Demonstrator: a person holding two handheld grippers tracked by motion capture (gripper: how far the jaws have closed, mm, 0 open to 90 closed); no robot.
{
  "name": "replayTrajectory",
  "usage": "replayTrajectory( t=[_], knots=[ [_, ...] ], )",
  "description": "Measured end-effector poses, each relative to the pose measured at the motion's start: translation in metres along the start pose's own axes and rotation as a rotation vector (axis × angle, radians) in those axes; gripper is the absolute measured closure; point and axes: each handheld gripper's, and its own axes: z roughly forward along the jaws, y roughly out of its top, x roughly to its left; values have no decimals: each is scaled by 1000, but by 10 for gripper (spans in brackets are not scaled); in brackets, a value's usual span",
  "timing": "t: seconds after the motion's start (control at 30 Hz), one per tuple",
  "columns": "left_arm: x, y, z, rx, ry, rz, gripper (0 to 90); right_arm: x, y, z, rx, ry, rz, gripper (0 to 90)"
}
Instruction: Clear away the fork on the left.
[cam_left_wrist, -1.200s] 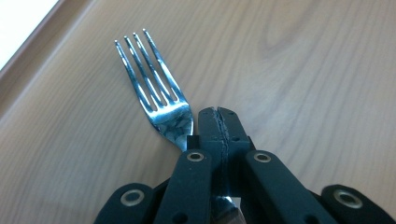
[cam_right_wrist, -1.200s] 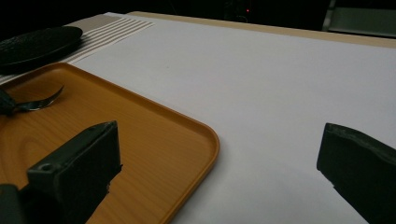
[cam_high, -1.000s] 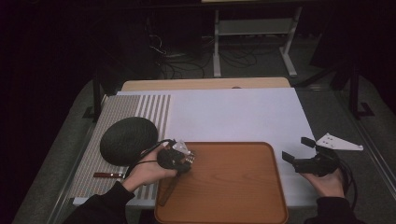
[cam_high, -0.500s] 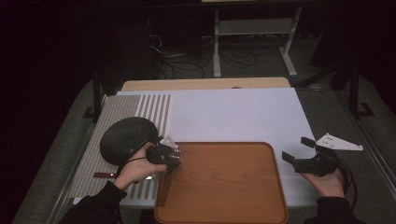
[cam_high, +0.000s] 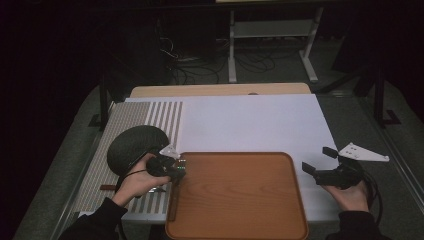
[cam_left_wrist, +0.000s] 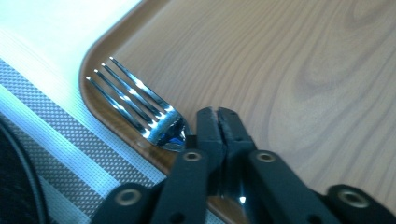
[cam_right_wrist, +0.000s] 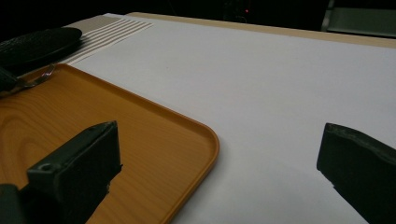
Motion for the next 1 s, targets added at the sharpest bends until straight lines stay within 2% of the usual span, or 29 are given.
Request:
replayTrajectory(
  t=[0.07,0.17,0.33,0.47,0.53,0.63,0.7,0.73,0.8,0.93,1.0],
  knots=[
    [1,-1,-3,-22,7,9,831,0,0,0,-2,2,3,0],
    [6,-2,-8,-61,-4,20,831,0,0,-1,-7,2,7,0],
    [16,-4,-21,-164,-47,-8,779,0,0,-1,-9,3,8,0],
    [24,-8,-30,-216,-25,-6,749,0,0,-2,-11,3,7,0],
    [27,-12,-34,-231,-12,-26,729,0,0,-2,-10,3,7,0],
    [33,-19,-39,-304,-20,-75,700,0,0,-1,-8,2,8,0],
    [36,-24,-42,-348,-18,-85,667,0,0,-1,-8,2,9,0],
    [38,-26,-44,-366,-17,-103,638,0,0,-1,-9,2,9,0],
    [40,-29,-46,-400,-14,-130,520,0,0,-1,-8,1,8,0],
    [40,-34,-50,-420,51,-131,305,0,0,-1,-6,0,9,0],
    [41,-36,-52,-447,54,-139,258,0,0,-1,-5,-1,9,0]
  ],
)
